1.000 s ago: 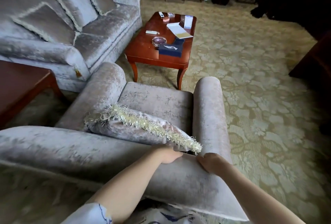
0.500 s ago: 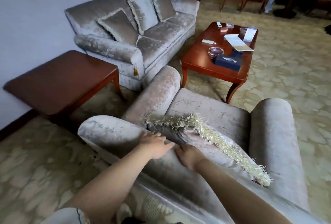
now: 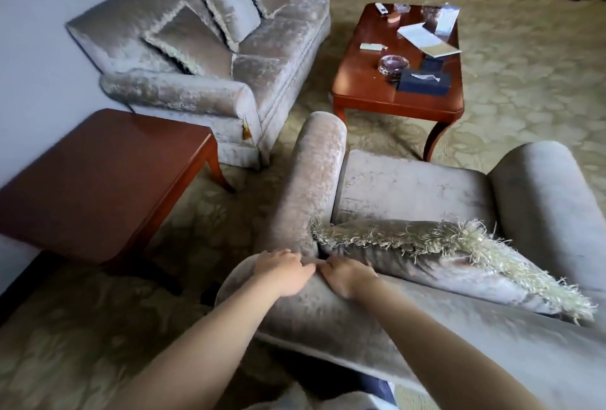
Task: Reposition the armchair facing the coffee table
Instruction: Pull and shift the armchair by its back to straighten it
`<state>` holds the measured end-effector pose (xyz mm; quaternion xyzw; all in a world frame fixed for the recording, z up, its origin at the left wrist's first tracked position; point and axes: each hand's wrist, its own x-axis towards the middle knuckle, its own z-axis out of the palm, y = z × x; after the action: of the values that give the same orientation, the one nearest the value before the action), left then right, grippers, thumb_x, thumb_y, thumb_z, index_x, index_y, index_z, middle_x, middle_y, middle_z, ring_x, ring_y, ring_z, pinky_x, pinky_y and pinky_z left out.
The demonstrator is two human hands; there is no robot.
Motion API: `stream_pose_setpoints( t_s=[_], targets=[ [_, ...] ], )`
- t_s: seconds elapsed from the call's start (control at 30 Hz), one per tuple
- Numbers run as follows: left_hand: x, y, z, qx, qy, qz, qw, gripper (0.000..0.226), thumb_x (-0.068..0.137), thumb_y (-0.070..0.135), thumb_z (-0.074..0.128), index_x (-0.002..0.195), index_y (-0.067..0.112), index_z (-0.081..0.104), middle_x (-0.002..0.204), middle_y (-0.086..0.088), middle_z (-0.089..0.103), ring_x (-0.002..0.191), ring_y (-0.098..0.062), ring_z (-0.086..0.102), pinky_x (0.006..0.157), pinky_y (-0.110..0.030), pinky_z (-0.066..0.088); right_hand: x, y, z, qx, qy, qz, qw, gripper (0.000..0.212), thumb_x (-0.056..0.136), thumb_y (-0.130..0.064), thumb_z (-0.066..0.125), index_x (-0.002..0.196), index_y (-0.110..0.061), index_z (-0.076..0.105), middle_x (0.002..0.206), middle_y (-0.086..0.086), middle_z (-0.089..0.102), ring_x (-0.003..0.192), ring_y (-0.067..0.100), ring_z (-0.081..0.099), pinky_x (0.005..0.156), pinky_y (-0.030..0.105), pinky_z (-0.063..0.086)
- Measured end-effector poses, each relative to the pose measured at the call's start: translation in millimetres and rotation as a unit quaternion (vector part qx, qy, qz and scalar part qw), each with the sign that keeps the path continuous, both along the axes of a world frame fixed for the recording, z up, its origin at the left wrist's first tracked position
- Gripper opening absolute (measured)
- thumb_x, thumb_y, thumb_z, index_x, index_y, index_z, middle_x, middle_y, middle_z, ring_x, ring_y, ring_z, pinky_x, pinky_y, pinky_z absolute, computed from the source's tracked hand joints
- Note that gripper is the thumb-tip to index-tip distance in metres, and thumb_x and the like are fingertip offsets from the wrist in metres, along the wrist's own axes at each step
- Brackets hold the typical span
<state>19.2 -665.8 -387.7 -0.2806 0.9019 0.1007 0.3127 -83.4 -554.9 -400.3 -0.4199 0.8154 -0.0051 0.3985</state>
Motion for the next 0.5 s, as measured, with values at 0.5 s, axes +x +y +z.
stream_pose_setpoints(
  t_s=[0.5],
  targets=[
    [-13,-19,-3,0.003,-0.003,-0.039,0.999,0.05,0.091,0.036,0.019,0.132,0.021,0.045,0.136,-0.012,0.047,0.127,-0.033,0.041,0.099,-0.053,0.032,-21,-40,-4,0.014,-0.131,-0.195,0.972,0.041,0.101,-0.007,0.031,0.139,0.004,0.036,0.132,0.033,0.049,0.123,0.043,0.048,0.101,0.046,0.037]
  ],
)
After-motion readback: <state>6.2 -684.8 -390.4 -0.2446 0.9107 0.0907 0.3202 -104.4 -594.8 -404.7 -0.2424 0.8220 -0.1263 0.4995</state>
